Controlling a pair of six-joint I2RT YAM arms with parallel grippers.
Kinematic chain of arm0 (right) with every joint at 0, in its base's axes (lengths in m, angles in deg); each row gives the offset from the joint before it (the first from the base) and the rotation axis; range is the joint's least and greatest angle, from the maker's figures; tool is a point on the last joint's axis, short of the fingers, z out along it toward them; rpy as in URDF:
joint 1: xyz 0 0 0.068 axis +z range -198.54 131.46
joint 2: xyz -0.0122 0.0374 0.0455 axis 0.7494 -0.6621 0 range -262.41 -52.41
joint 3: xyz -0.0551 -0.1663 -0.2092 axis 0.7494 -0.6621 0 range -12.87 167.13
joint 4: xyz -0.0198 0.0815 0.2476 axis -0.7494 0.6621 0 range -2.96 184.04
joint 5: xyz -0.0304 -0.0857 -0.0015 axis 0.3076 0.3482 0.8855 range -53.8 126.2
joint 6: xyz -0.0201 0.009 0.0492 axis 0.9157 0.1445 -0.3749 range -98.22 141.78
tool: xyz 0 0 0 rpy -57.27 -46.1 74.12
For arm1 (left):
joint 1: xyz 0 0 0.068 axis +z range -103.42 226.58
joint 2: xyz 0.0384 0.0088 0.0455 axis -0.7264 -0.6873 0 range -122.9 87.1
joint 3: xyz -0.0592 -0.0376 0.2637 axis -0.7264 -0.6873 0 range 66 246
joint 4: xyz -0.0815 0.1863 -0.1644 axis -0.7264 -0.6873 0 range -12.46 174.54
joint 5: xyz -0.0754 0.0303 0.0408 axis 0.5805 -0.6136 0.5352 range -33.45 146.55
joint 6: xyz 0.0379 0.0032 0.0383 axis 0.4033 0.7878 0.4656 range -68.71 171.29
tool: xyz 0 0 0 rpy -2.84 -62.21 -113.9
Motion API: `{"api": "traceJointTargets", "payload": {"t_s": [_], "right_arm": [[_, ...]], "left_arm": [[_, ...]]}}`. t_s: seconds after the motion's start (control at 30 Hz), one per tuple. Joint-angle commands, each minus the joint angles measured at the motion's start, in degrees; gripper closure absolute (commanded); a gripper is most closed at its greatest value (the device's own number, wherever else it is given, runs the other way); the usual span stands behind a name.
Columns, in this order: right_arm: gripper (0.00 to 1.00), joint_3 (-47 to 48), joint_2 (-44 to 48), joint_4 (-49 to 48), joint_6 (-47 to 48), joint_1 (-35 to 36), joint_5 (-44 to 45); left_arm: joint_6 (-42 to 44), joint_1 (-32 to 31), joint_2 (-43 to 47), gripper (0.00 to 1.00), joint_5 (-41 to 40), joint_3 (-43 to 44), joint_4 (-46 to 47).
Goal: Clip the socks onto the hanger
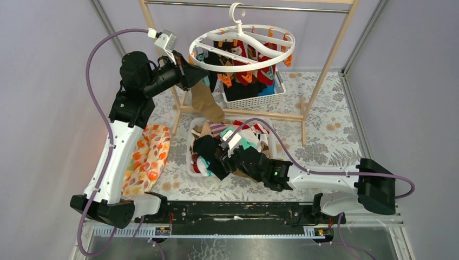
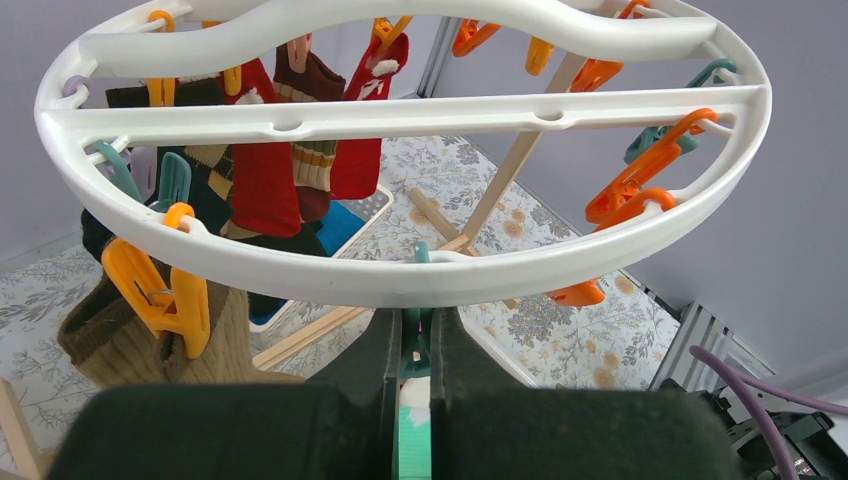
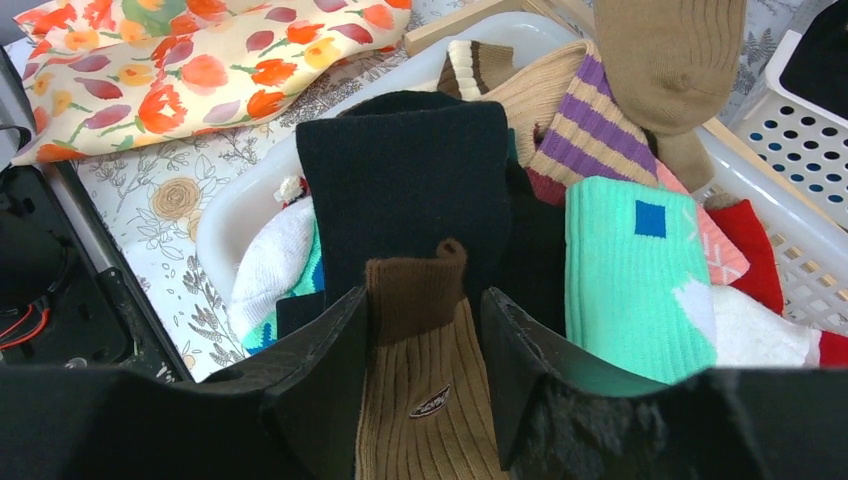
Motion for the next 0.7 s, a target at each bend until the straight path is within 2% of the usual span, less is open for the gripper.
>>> {"api": "traceJointTargets", "payload": {"t_s": [0.0,0.1,0.2,0.37,0.43,0.5,0.67], "right_arm": [[0.49,1.41,1.12,-1.96,-0.67,-0.49,-0.72],[0.52,1.99,0.22,-1.04,-0.23,-0.49,-2.31],[0.61,2.19,-0.81,-0.69,0.20,-0.49,-3.65],[0.67,4.05,-1.91,4.38,2.14,-0.47,-3.44],[0.78,3.96,-1.30,5.92,2.17,-0.49,-2.43],[1.00,3.64,-0.18,5.63,2.17,-0.49,-1.10],[1.00,1.78,5.19,-1.51,2.91,-0.59,0.64]], "left_arm": [[-0.31,0.44,0.57,1.00,1.14,0.62,1.33],[-0.48,0.44,0.39,1.00,1.19,0.66,1.36],[-0.49,0.44,0.34,1.00,1.25,0.76,1.34],[-0.23,0.44,0.36,1.00,1.86,0.52,1.08],[-0.23,0.45,0.30,1.00,2.18,0.41,1.08],[-0.31,0.44,0.02,1.00,2.28,0.63,1.05],[-1.15,0.44,-0.48,1.00,2.44,0.67,1.03]]}}
